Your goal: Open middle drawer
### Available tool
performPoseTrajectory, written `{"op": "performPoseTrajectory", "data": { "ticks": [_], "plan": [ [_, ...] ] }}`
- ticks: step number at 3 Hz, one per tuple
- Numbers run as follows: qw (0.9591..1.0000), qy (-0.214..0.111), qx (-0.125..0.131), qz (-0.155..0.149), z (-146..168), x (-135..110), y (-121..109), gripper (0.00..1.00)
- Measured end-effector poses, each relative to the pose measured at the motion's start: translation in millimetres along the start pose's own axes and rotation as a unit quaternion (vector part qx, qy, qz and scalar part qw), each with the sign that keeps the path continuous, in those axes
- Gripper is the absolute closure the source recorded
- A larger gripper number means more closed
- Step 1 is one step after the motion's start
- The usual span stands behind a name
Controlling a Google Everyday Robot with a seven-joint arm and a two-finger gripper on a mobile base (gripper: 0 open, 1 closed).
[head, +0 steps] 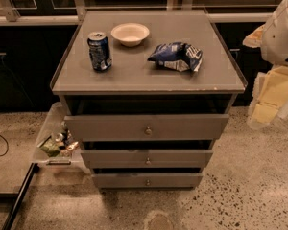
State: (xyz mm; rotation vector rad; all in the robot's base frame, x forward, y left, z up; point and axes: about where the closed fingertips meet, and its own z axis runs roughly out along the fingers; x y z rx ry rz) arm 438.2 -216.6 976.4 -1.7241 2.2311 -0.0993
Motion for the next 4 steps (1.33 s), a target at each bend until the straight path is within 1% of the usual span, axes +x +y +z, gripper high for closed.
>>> {"op": "performPoseTrajectory", "data": {
  "ticks": [1,2,3,4],
  "plan": [
    [1.0000,-0.002,-0.001,0.002,3.0,-0.4,0.4,0.00],
    [0.9986,-0.030,-0.042,0.011,45.5,1.5,12.6,0.00],
    [0.9956,-0.062,-0.069,0.005,89.5,0.5,24.7,0.00],
    [0.9929,-0.088,-0.079,-0.014,128.1,-2.1,34.6,0.00]
  ]
}}
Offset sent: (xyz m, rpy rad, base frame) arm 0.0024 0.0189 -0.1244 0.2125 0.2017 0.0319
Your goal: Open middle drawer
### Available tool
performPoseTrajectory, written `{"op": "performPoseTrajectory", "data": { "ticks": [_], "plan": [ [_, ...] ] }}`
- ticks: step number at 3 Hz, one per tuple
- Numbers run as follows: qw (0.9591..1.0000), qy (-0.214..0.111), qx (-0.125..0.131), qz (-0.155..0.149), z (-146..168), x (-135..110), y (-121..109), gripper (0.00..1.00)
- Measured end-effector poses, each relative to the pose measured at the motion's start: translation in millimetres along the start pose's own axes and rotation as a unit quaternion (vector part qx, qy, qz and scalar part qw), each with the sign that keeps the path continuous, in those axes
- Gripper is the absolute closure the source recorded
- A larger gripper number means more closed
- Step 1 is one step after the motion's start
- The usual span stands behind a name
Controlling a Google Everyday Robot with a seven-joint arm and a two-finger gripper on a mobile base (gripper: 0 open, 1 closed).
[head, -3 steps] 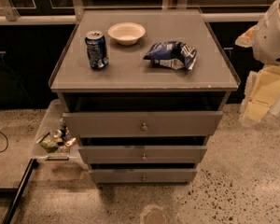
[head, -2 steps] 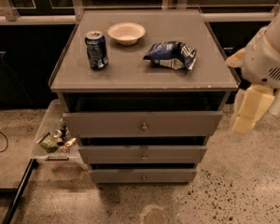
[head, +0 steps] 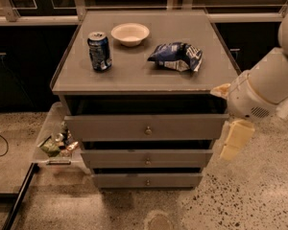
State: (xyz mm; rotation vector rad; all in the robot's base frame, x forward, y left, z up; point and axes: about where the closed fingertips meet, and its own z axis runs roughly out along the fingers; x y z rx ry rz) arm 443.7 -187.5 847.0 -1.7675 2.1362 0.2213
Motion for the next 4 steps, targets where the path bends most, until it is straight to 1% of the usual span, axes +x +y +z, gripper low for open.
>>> {"op": "performPoseTrajectory", "data": {
  "ticks": [1,2,3,4],
  "plan": [
    [0.9997,-0.019,-0.011,-0.011,42.6,10.6,-1.2,0.00],
    [0.9990,-0.034,-0.025,-0.011,82.8,22.1,-1.8,0.00],
    [0.9986,-0.033,-0.040,-0.010,120.4,43.8,-6.3,0.00],
    [0.9986,-0.033,-0.041,-0.010,120.6,43.8,-6.3,0.00]
  ]
}}
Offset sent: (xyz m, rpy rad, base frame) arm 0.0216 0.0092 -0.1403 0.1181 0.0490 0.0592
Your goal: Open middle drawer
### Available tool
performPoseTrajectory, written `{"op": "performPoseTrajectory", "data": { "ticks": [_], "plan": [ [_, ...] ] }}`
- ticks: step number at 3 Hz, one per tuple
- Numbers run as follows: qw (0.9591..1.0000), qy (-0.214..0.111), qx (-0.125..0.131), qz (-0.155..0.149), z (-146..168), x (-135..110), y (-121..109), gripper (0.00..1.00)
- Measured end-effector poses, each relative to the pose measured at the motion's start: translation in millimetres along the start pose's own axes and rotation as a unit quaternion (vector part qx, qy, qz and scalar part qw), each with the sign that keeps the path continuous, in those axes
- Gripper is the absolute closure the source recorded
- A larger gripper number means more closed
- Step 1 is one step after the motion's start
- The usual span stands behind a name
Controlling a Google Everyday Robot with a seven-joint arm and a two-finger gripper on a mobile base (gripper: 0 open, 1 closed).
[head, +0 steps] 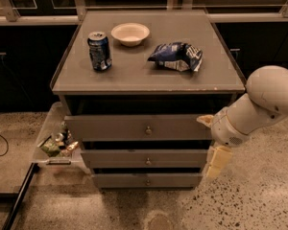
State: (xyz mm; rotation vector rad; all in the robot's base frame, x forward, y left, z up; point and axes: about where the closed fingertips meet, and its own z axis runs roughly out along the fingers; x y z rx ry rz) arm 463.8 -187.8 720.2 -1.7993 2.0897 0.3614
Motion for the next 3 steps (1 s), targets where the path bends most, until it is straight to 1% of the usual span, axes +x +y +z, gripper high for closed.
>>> {"op": "performPoseTrajectory", "data": {
  "ticks": [1,2,3],
  "plan": [
    [0.9990,-0.036,-0.026,0.004,22.4,8.2,1.9,0.00],
    [0.9989,-0.039,-0.025,0.002,54.0,25.0,1.4,0.00],
    [0.9989,-0.033,0.005,-0.032,81.2,42.4,-6.6,0.00]
  ]
}}
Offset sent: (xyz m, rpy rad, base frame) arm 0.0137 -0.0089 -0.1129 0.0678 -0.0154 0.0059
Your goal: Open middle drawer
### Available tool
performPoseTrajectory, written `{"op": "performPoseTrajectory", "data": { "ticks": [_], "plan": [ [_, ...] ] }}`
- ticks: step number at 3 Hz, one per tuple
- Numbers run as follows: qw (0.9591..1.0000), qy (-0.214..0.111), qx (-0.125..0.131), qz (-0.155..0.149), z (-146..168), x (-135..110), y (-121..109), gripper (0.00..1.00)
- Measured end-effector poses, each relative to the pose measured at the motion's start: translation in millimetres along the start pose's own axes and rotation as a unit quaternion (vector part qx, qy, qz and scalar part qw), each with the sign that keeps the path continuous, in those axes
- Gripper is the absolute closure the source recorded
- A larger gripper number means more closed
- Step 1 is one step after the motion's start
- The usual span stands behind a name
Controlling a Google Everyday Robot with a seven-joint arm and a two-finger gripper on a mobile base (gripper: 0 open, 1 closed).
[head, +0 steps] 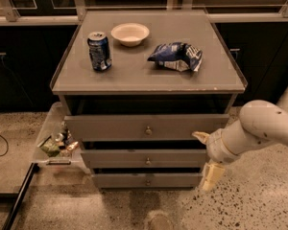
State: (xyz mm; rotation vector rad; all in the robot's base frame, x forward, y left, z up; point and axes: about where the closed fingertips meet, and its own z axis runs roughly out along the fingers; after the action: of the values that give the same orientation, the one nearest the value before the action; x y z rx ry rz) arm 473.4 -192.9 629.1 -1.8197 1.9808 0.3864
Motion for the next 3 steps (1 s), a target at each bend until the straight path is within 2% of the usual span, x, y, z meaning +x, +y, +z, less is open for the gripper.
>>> {"op": "performPoseTrajectory", "data": {
  "ticks": [1,2,3],
  "plan": [
    [0.9983,0.006,0.028,-0.050,18.6,13.1,-6.0,0.00],
    [0.9950,0.007,0.055,-0.084,32.9,28.5,-15.4,0.00],
    [0.9926,0.009,0.082,-0.089,49.5,49.1,-24.0,0.00]
  ]
}}
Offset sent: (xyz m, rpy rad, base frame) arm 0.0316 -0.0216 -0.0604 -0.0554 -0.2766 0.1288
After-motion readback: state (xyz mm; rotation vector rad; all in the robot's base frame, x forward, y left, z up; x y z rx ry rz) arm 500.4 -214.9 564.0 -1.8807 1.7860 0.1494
